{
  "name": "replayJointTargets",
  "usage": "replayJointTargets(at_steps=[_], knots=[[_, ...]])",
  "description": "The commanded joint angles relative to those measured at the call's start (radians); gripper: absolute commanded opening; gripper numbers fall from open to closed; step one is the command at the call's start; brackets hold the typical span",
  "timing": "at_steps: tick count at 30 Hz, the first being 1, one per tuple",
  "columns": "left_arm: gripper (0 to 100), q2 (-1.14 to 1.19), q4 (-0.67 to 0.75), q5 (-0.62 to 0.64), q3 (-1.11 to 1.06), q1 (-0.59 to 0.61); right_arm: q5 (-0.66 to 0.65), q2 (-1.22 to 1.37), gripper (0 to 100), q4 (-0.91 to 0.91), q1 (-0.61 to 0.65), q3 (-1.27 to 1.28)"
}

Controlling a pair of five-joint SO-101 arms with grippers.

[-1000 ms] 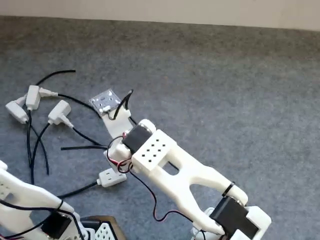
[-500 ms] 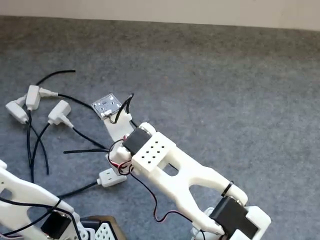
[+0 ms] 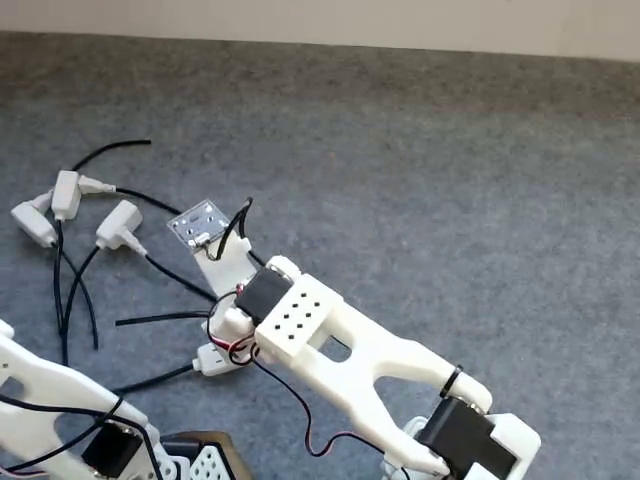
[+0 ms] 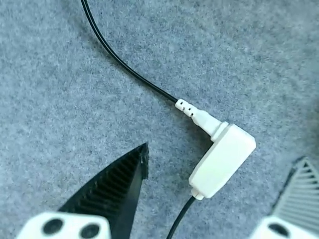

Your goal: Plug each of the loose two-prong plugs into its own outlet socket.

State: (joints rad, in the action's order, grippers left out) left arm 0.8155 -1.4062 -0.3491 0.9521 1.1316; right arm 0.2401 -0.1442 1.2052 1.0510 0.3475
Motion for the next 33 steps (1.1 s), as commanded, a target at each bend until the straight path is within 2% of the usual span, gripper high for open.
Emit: replayJointTargets(at_steps=[1, 10, 19, 25, 33], knots=[[41, -0.012, 0.0, -0.003, 0.039, 0.007, 0.008, -0.008, 0.4, -0.012, 0.012, -0.008], [41, -0.012, -0.005, -0.003, 0.039, 0.007, 0.008, -0.004, 0.4, 0.018, -0.013, -0.005], [41, -0.013, -0.005, -0.003, 0.039, 0.007, 0.005, 0.202, 0.4, 0.064, -0.071, -0.018], [41, -0.013, -0.005, -0.003, 0.039, 0.007, 0.006, 0.205, 0.4, 0.038, -0.065, -0.018], [42, -0.012, -0.043, -0.006, 0.039, -0.001, -0.074, 0.196, 2.9, 0.045, -0.058, -0.027]])
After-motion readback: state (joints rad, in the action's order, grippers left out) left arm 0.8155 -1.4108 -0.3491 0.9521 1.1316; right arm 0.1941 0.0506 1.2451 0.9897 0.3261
